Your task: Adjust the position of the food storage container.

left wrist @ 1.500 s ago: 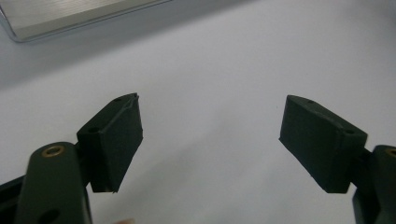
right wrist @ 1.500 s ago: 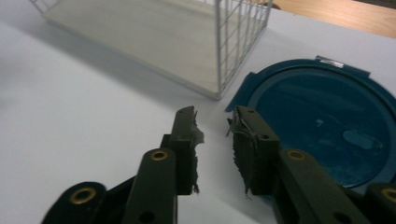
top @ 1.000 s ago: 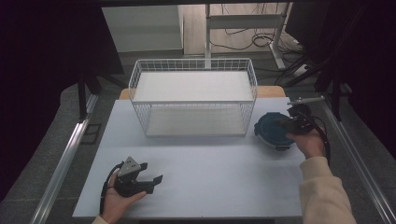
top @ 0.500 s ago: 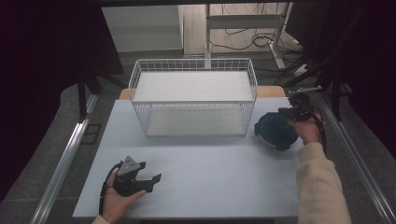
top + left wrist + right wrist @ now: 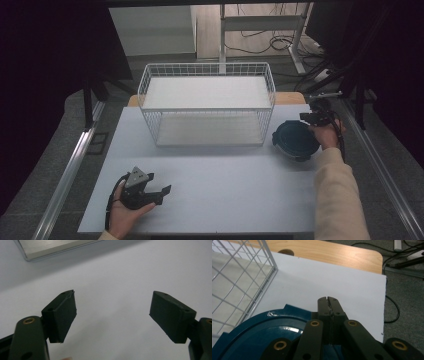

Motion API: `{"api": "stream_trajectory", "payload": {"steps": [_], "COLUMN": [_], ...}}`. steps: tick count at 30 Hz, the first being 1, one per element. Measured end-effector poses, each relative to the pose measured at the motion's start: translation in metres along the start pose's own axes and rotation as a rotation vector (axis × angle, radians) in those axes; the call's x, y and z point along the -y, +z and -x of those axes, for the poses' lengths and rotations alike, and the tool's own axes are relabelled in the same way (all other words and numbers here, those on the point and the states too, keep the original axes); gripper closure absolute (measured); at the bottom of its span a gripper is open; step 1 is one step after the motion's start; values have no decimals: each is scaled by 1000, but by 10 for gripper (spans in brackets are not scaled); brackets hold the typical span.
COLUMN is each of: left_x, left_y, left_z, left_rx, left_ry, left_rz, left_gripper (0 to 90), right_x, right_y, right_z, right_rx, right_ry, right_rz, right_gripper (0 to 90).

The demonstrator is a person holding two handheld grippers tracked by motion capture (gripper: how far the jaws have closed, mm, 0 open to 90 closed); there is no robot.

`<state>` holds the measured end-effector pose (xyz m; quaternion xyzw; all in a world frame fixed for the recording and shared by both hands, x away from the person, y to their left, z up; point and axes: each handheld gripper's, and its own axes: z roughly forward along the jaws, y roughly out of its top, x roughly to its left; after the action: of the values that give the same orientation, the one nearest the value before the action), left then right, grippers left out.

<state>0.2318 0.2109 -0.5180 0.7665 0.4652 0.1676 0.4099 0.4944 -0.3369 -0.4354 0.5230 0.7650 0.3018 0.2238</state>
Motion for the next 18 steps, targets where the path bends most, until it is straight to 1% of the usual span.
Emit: {"api": "stream_trajectory", "payload": {"steps": [1,2,4,5,8,11,12,13,15,17,18], "left_x": [0,0,0,1,0,1,1,1,1,1,2], "left_y": [0,0,0,0,1,1,1,1,1,1,2], "left_z": [0,-1,-2,-2,-2,-2,-2,-2,-3,-3,-4], "left_rx": [0,-1,-3,-3,-3,-4,-4,-4,-4,-2,-1], "left_ry": [0,-3,-7,-7,-6,-6,-8,-9,-10,-12,-13], "left_rz": [0,1,0,0,-4,-4,-4,-5,-6,-7,-7], "left_gripper": [207,207,207,207,207,207,207,207,208,208,208], "right_x": [0,0,-2,-2,-5,-5,-4,-4,-2,-2,-2], "right_y": [0,1,3,4,7,11,14,14,16,18,19], "right_z": [0,2,4,5,4,4,4,4,4,5,4], "right_rx": [0,12,20,24,39,51,54,54,69,64,66], "right_ry": [0,-14,-15,-24,-53,-70,-73,-73,-79,-63,-76], "right_rz": [0,-11,-42,-43,-64,-89,-107,-107,-120,-116,-118], "right_gripper": [895,895,896,896,896,896,896,896,897,897,898]}}
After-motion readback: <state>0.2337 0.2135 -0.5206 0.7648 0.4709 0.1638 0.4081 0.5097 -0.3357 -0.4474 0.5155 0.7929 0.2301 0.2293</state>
